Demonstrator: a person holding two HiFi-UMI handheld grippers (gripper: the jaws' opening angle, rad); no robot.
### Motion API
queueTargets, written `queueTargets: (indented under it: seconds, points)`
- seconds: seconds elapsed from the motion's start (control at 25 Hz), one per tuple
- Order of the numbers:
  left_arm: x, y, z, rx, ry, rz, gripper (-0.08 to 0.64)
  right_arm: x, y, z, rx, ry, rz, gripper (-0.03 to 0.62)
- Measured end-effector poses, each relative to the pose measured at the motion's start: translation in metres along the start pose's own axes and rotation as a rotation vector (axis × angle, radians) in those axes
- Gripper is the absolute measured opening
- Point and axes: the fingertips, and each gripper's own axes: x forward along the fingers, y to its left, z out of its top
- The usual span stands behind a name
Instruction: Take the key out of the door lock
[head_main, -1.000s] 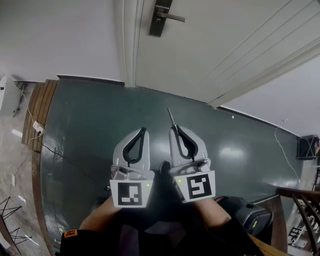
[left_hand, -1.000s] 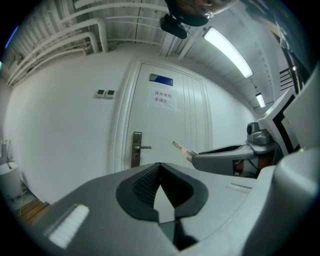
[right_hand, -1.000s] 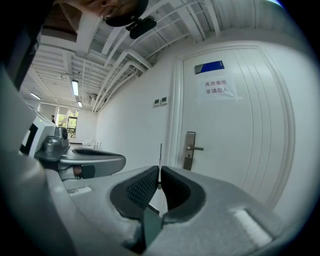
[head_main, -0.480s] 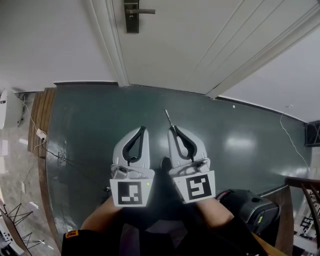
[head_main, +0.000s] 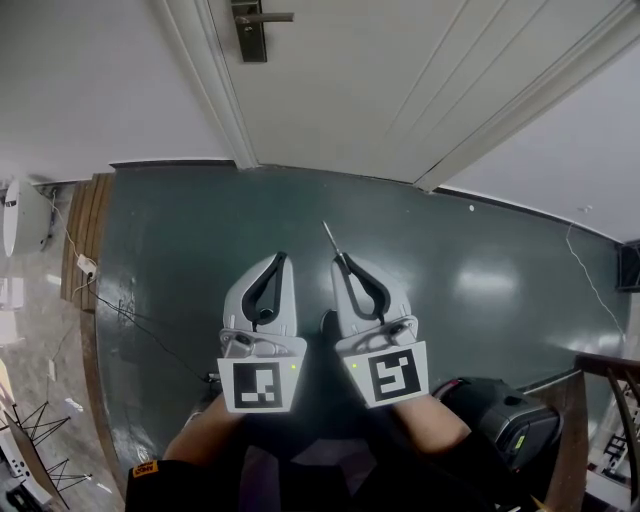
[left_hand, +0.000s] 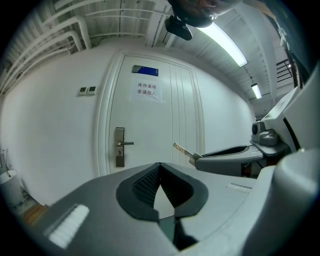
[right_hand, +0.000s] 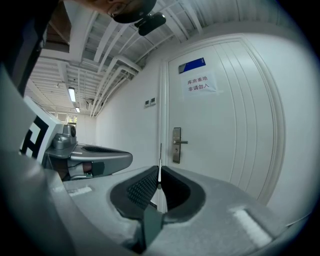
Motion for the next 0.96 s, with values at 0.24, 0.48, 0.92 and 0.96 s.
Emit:
queueTargets:
  seconds: [0.24, 0.48, 0.92, 0.96]
  points:
    - [0.0, -0.004, -0.002, -0.017, 0.002, 0.012, 0.018, -0.002, -0.004, -0.003, -0.005, 0.004, 0.002, 0.014]
    - [-0.003, 0.001, 0.0, -0.016, -0.014, 0.015, 0.018, -0.002, -0.001, -0.003, -0.01, 0.0, 0.0, 0.015]
    - [-0.01, 0.015, 0.002, -0.023, -0.022, 0.004, 0.018, 0.004, 0.014, 0.004, -0.015, -0.012, -0.01, 0.014]
    - [-0.012, 0.015, 0.002, -0.022, -0.021, 0.002, 0.018, 0.003, 0.015, 0.004, -0.016, -0.012, -0.011, 0.015]
